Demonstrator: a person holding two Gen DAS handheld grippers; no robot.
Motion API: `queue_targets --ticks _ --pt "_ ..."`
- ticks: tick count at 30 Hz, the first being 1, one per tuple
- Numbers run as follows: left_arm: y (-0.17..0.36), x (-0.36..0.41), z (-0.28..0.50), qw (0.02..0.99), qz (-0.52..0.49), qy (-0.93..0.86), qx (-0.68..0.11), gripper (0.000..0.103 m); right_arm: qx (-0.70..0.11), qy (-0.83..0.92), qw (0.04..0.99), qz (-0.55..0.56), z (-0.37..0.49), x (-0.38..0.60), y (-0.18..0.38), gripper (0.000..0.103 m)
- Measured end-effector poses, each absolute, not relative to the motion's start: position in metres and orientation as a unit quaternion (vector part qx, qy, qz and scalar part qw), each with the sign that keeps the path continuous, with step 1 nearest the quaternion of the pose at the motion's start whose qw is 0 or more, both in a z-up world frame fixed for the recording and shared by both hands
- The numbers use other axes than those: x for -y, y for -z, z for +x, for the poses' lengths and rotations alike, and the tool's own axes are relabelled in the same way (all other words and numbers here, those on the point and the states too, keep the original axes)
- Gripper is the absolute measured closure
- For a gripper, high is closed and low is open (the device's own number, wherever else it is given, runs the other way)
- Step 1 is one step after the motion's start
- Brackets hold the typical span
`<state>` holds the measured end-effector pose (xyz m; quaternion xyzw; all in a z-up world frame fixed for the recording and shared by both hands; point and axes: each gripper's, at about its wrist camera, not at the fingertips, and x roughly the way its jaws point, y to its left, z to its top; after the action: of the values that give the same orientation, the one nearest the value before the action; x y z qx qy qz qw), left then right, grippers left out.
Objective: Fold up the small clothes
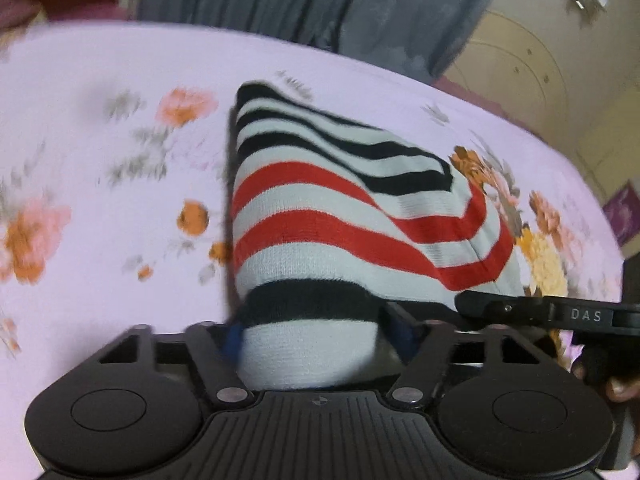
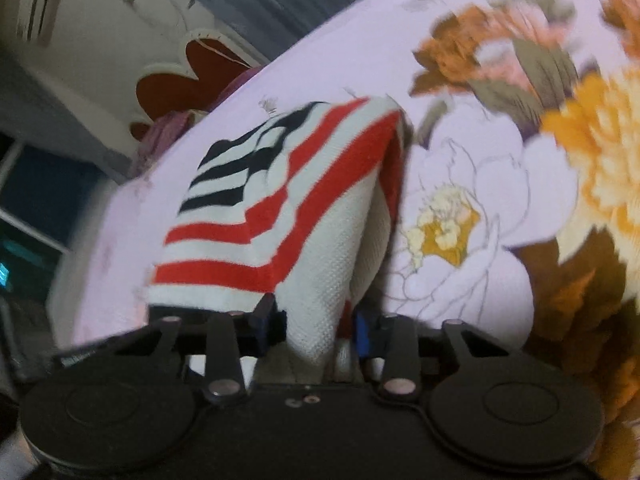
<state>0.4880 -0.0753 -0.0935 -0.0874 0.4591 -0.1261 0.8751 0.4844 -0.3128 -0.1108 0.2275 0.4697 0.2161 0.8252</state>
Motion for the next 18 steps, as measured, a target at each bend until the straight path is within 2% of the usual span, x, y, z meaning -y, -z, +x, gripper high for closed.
queue_targets --ticks 2,11,18 --pt "0.087 0.080 0.484 0.884 -0.059 0.133 -0.445 0.050 -0.463 -0.206 0.839 0.196 0.482 0.302 0.104 0.069" --pt "0.063 0.054 0.472 0.896 -0.054 0.188 -0.400 0.054 -0.430 -0.160 0.885 0.085 0.461 0.263 0.065 0.071" --pt "0.043 -0.040 0.472 0.903 -0.052 0.195 -0.380 0.054 -0.405 -0.146 0.900 0.066 0.461 0.178 0.045 0.071"
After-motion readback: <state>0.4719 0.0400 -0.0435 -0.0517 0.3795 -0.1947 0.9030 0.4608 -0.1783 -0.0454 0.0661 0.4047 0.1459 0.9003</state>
